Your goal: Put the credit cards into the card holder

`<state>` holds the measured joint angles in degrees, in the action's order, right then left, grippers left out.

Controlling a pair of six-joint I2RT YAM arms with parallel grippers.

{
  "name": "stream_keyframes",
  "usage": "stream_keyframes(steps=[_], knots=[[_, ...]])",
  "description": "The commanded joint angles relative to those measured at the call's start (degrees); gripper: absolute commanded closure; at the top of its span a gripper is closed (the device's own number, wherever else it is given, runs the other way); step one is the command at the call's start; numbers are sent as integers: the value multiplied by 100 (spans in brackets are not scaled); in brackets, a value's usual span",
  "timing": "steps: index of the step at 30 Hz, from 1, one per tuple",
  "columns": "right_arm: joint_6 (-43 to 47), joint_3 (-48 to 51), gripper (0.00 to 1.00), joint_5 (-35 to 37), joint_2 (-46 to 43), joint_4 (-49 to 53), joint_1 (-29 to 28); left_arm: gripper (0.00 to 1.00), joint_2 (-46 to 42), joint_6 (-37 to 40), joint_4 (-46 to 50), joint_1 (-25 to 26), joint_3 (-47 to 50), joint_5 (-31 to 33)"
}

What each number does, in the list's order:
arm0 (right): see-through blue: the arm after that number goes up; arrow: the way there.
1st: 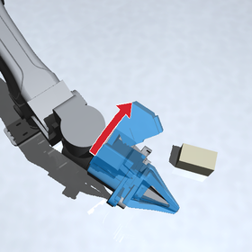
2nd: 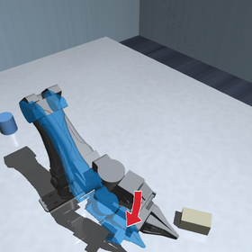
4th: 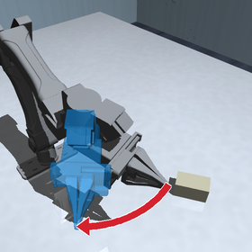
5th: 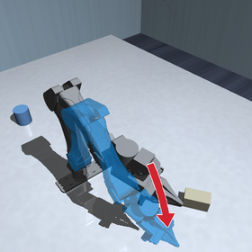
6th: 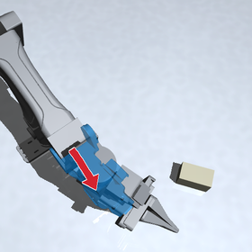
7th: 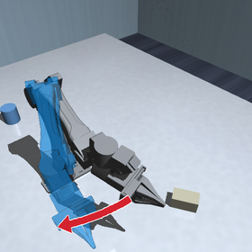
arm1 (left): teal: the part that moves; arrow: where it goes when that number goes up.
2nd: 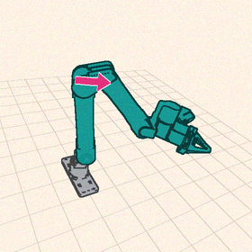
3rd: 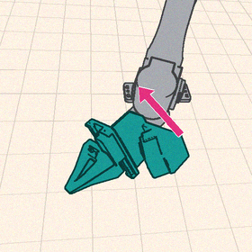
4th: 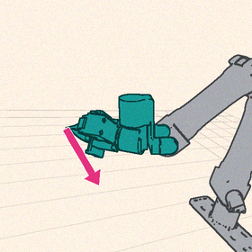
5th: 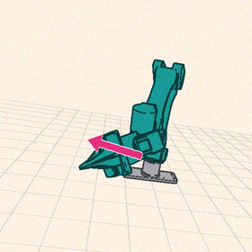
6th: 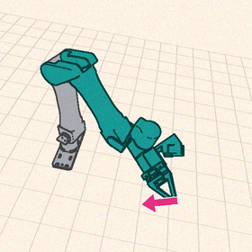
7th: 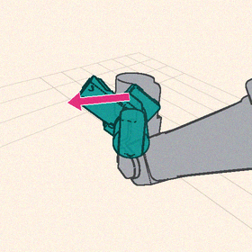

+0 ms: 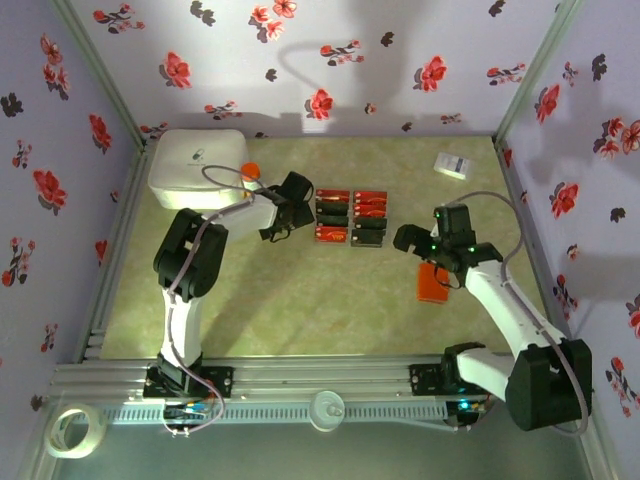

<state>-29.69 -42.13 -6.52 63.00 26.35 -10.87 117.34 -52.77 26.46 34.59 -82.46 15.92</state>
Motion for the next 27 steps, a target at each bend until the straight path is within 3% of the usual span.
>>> stream_keyframes(steps=[1,8,13,17,23,27], knots=[[-448,55,1,215,-179,453,60,0,-385,132,47,-93,300,156],[-770,410,2,406,-978,1075,303,0,-1482,510,-174,-418,1235,52],[-965,695,6,423,-1501,1623,784,0,-2088,682,-510,-418,1857,-649],[-1186,1085,16,73,-1735,1558,1261,0,-2407,498,-861,-362,2312,-1179],[-1628,1610,43,-570,-1804,1080,1651,0,-2718,388,-1080,-99,2585,-1467],[-1724,1697,49,-574,-1766,1103,1748,0,-2900,376,-1115,80,2668,-1462]])
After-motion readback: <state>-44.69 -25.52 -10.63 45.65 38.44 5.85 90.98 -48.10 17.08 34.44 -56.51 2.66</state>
